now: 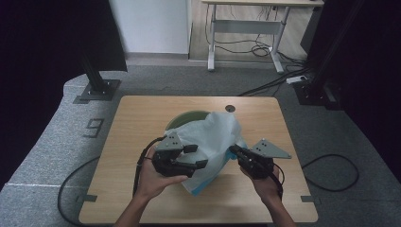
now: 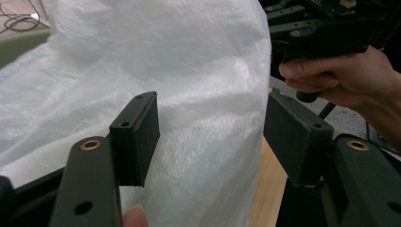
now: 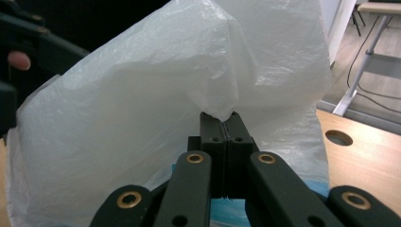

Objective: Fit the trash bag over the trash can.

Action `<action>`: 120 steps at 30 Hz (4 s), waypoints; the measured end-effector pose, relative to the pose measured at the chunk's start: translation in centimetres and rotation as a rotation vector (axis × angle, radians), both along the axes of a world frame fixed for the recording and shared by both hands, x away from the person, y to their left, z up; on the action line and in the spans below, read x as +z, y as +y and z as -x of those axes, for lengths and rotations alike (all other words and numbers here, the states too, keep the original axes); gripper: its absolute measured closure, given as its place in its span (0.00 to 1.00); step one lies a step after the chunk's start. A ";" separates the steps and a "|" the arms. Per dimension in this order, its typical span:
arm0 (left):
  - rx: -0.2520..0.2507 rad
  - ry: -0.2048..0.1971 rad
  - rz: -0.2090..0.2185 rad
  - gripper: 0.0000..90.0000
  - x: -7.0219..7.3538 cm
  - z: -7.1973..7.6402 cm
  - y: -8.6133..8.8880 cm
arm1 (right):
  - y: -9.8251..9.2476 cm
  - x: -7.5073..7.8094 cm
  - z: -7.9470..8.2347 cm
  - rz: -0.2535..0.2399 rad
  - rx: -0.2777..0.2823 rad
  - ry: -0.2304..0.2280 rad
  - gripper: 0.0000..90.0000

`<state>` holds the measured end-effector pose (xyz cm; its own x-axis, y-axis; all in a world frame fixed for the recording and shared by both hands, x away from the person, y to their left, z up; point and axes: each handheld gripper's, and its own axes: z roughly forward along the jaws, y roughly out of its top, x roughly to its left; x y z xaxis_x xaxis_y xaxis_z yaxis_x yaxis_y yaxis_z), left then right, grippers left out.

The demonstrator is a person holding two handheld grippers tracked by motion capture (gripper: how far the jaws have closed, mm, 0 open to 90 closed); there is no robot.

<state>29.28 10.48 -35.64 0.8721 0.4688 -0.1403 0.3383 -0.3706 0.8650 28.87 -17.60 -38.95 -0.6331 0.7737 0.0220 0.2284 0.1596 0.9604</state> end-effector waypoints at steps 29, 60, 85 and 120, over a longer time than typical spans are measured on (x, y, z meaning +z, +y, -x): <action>0.075 0.030 0.084 1.00 0.6 -2.2 0.7 | -1.5 -0.1 1.8 -0.044 0.003 -0.076 0.68; 0.148 0.086 0.053 1.00 -0.5 -4.2 1.7 | -4.3 -4.7 6.4 -0.070 -0.045 -0.032 0.63; 0.157 0.088 0.060 1.00 -0.1 -4.4 2.0 | -4.6 -4.4 5.7 -0.073 -0.044 -0.001 0.66; 0.145 0.092 0.066 1.00 -0.1 -4.3 1.4 | -1.7 -2.5 6.2 -0.031 0.002 -0.059 0.68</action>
